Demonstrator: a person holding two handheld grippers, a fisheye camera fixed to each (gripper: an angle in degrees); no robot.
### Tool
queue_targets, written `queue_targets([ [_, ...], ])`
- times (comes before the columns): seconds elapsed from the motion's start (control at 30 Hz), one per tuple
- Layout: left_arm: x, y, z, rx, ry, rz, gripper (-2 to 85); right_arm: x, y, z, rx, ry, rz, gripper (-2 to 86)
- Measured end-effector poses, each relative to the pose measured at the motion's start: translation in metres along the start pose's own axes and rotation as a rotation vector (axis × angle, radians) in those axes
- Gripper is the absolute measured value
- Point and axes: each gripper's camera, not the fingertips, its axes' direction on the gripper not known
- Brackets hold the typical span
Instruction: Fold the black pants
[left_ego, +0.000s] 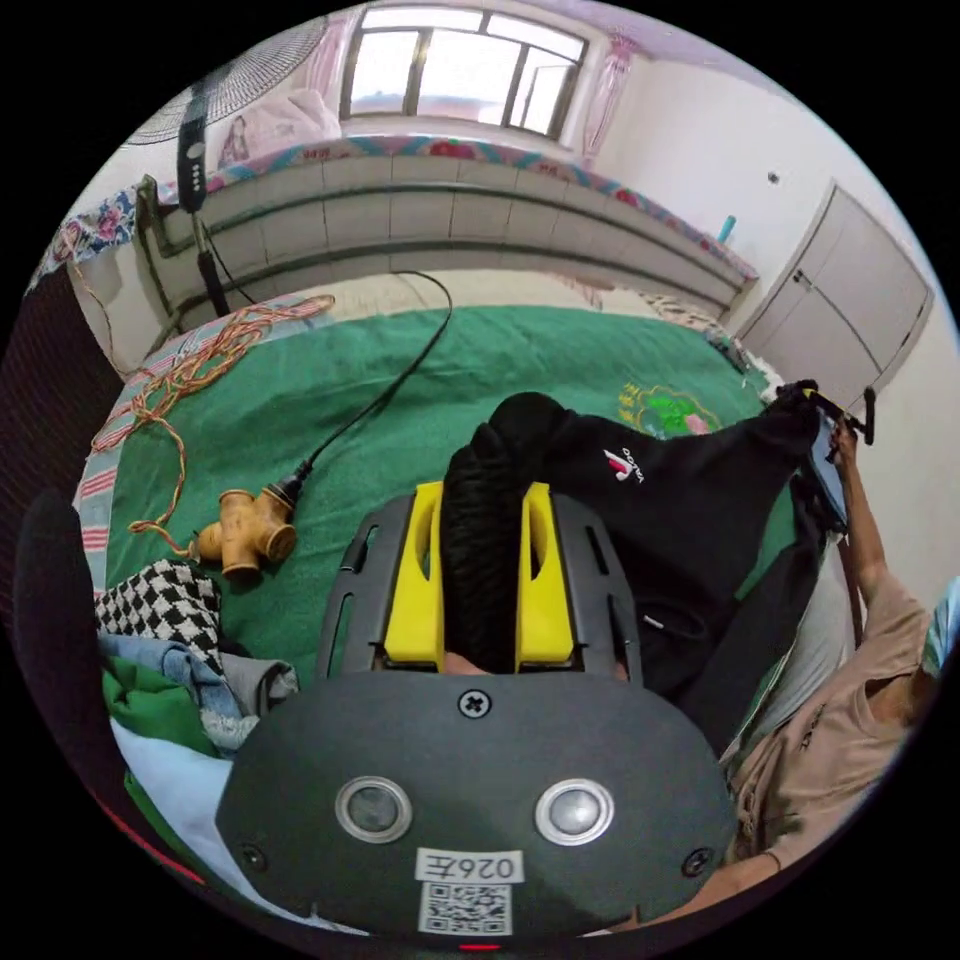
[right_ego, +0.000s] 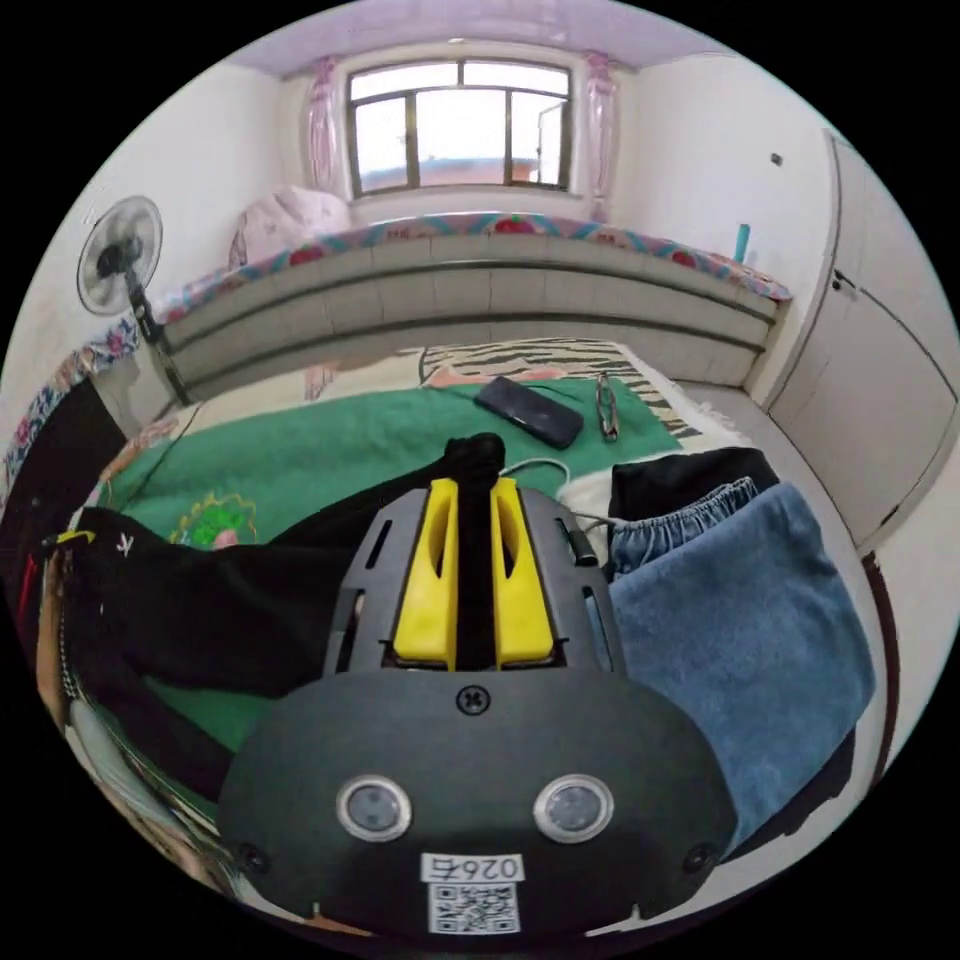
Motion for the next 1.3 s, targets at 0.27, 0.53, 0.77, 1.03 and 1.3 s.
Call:
queue_targets([
  [0.27,-0.024,0.047,-0.011,0.047,-0.075,-0.154,9.4,0.017,0.027,0.027,-0.138,-0.013,0.125,6.8],
  [0.53,-0.019,0.088,0.030,-0.149,0.108,-0.047,-0.7,-0.009,0.074,0.064,-0.357,0.155,-0.033,-0.4],
  [0.77,0.008,0.165,-0.091,0.301,0.205,0.131,2.6,-0.014,0.143,-0.092,0.041,0.091,-0.049,-1.0],
  [1.03,0.044,0.288,-0.117,0.228,0.034,0.175,22.5,-0.056,0.208,-0.091,-0.189,-0.116,-0.230,11.5],
  [1.3,0.001,0.310,-0.086,-0.091,0.078,-0.100,26.3,-0.042,0.217,-0.036,-0.439,-0.077,-0.185,15.9],
])
